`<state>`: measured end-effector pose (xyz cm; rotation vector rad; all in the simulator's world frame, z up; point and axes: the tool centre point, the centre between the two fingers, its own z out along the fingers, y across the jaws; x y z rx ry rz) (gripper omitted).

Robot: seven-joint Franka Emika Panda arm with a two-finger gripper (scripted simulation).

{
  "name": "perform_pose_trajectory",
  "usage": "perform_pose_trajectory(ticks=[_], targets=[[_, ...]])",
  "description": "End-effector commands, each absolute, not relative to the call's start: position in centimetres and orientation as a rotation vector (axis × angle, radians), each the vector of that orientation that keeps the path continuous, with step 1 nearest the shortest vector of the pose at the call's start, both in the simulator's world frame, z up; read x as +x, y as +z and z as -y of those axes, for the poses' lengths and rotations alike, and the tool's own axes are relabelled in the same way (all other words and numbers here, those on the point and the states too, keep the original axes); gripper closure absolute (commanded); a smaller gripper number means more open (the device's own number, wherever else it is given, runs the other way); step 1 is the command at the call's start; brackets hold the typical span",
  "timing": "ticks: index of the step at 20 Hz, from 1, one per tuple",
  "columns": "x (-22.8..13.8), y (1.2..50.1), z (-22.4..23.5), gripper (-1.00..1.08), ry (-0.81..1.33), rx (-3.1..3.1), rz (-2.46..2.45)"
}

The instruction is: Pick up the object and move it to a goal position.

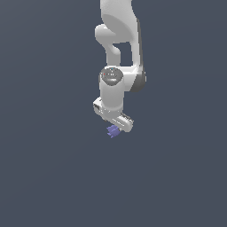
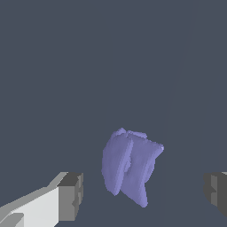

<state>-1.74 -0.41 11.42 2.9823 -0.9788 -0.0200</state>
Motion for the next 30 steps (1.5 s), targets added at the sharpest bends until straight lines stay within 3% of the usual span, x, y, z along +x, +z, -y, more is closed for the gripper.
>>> perform_pose_trajectory(ticks=[1, 22, 30], targets=[[-1.9, 11.0, 0.2, -0.92, -0.015, 2.949, 1.077], [-2.5, 9.4, -0.5, -0.92, -0.001, 2.819, 1.387], [-2.7, 6.3, -0.4, -0.92, 0.000, 2.816, 1.391]])
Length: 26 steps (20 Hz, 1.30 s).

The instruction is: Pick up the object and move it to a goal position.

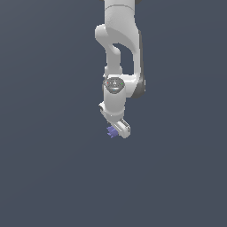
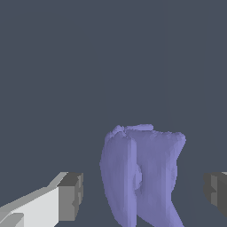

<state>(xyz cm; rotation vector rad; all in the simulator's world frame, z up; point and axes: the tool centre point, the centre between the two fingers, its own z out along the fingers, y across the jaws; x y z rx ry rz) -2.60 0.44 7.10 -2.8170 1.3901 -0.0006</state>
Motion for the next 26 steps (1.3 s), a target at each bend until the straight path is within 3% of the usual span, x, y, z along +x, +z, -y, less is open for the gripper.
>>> perform_pose_trajectory(ticks=[1, 8, 9, 26], targets=[[-2.7, 5.9, -0.4, -0.92, 0.000, -2.816, -1.393], [-2.6, 4.5, -0.4, -0.92, 0.000, -2.816, -1.394], [-2.6, 4.5, -0.4, 1.08, 0.000, -2.816, -1.394], [-1.1, 6.0, 0.6, 1.08, -0.064, -2.800, -1.370]])
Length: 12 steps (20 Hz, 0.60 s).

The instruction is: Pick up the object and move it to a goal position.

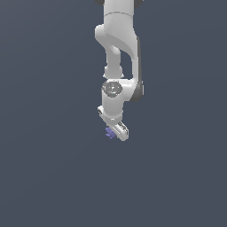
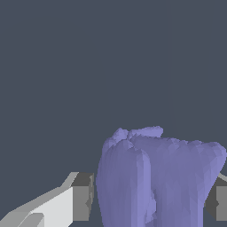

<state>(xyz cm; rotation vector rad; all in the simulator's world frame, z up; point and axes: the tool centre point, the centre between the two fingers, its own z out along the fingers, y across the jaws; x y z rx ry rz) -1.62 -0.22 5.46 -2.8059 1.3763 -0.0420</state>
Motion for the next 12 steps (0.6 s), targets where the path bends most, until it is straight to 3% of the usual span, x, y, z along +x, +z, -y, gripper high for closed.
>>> perform_pose_trajectory(ticks=[1, 12], targets=[[-0.7, 6.4, 1.0, 1.08, -0.082, -2.795, -1.364], [5.5, 14.7, 6.6, 1.08, -0.389, -2.695, -1.242]])
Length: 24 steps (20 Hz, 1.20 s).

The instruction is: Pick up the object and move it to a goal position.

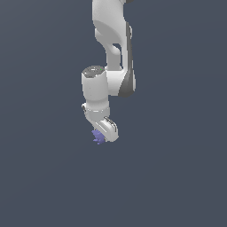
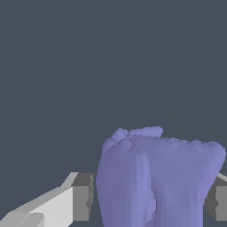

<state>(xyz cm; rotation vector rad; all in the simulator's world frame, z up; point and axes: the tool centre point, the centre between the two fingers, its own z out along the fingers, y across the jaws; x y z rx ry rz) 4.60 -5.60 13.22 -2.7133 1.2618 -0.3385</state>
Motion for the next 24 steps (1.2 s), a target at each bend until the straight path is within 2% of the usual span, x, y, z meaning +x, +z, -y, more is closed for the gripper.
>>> perform_pose_trajectory(ticks=[1, 11, 24], targets=[[6.1, 15.7, 7.2, 1.08, -0.421, -2.682, -1.228], [10.1, 24.8, 12.2, 1.08, -0.681, -2.554, -1.101], [12.3, 34.7, 17.4, 1.08, -0.918, -2.395, -0.962]])
